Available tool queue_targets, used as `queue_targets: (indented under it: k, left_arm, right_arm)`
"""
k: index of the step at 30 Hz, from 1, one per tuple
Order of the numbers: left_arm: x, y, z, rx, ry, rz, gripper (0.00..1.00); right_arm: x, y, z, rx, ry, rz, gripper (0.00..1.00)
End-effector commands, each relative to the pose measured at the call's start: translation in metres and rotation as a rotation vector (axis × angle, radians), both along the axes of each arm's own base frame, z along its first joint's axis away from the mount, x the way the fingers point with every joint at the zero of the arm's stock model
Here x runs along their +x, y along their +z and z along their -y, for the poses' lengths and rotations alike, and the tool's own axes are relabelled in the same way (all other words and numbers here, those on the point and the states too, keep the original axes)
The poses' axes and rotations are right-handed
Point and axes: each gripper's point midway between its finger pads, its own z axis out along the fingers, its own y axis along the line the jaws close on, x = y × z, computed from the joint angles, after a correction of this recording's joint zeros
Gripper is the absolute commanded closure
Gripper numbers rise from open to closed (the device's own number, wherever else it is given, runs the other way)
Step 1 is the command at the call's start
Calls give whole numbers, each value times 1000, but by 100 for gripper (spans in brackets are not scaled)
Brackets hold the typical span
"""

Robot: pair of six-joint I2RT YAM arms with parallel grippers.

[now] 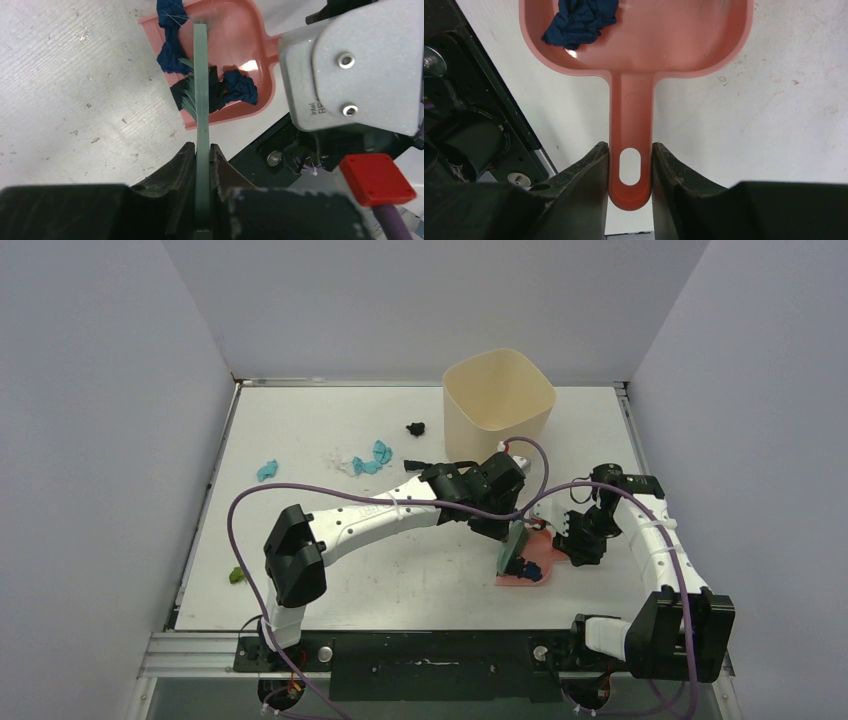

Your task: Sweep away the paper scraps from the table

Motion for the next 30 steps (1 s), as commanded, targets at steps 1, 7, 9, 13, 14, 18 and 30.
queue_targets:
  k: [1,7,9,13,14,18,30]
  left_arm:
    - [-2,71,25,-227,-14,55,100]
    - [4,91,-7,-163,16,136,100]
    - [8,96,-20,-127,20,166,100]
    - [20,100,-48,-27,42,229,100]
    - [25,100,-54,-1,54,244,100]
    - [46,99,-72,90,75,322,100]
    - [86,42,-37,286,44,345,100]
  right_arm:
    - [12,-3,-6,28,-82,25,95]
    - [8,-6,7,25,-106,19,95]
    - [7,-6,15,22,-119,17,95]
    - [3,-6,28,11,-131,5,95]
    - [3,-7,31,2,-135,0,95]
    - [4,-9,43,-23,-162,-12,95]
    - [5,-4,66,-64,-221,-28,95]
